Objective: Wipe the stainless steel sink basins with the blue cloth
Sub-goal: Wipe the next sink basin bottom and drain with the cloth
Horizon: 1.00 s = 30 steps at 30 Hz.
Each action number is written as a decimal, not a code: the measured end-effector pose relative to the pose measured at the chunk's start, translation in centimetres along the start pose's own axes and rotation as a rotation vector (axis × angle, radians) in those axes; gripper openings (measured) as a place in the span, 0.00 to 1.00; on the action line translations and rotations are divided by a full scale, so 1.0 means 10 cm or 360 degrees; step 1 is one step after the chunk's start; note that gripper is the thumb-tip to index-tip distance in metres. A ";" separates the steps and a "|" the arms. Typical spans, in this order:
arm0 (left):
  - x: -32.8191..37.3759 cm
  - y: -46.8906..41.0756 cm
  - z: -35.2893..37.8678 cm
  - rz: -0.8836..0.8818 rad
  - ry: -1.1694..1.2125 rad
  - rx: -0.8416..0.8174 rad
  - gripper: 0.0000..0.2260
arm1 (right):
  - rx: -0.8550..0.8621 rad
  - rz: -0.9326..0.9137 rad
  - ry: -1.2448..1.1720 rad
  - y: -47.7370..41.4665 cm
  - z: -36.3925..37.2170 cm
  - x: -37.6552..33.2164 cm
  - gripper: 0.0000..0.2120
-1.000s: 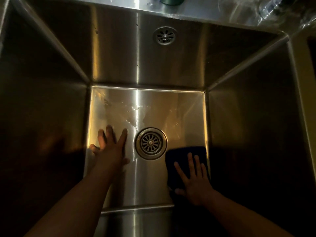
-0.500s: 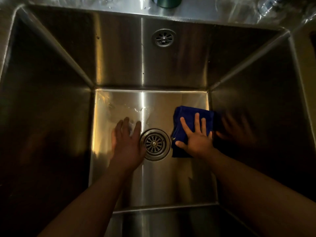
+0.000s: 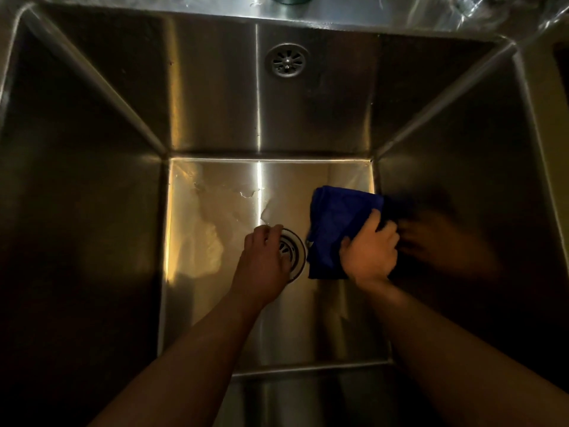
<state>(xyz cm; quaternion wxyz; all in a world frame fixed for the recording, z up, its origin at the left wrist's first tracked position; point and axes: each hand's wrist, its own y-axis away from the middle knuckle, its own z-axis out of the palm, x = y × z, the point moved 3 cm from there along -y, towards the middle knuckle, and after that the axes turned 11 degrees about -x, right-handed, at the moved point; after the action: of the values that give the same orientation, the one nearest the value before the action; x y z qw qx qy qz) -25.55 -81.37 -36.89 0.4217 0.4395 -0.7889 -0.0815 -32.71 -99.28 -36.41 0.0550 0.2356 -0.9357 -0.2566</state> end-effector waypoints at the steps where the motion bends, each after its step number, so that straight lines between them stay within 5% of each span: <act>1: 0.02 -0.01 0.01 -0.0012 0.0035 -0.0024 0.24 | -0.0071 0.0128 -0.0081 0.02 0.03 0.00 0.36; 9: 0.01 -0.02 0.00 -0.0049 0.0134 -0.0097 0.21 | -0.0075 0.0411 -0.0519 -0.06 -0.04 0.00 0.29; 17: 0.40 -0.23 0.06 -0.0028 0.0037 0.0093 0.27 | 0.0356 -0.0052 -0.0254 0.19 -0.07 -0.03 0.31; 22: 0.68 -0.51 0.22 0.0014 0.0087 -0.0044 0.30 | 0.0473 -0.0162 -0.0352 0.24 -0.10 0.03 0.28; 30: 0.76 -0.84 0.46 -0.0664 0.0616 -0.0082 0.30 | 0.0443 -0.0103 -0.0462 0.26 -0.16 0.14 0.26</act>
<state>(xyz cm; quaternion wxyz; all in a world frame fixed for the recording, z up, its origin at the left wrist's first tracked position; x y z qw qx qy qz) -25.68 -93.34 -39.48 0.5497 0.5888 -0.5839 -0.1011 -34.68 -98.64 -33.74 -0.1218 0.2315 -0.9522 -0.1577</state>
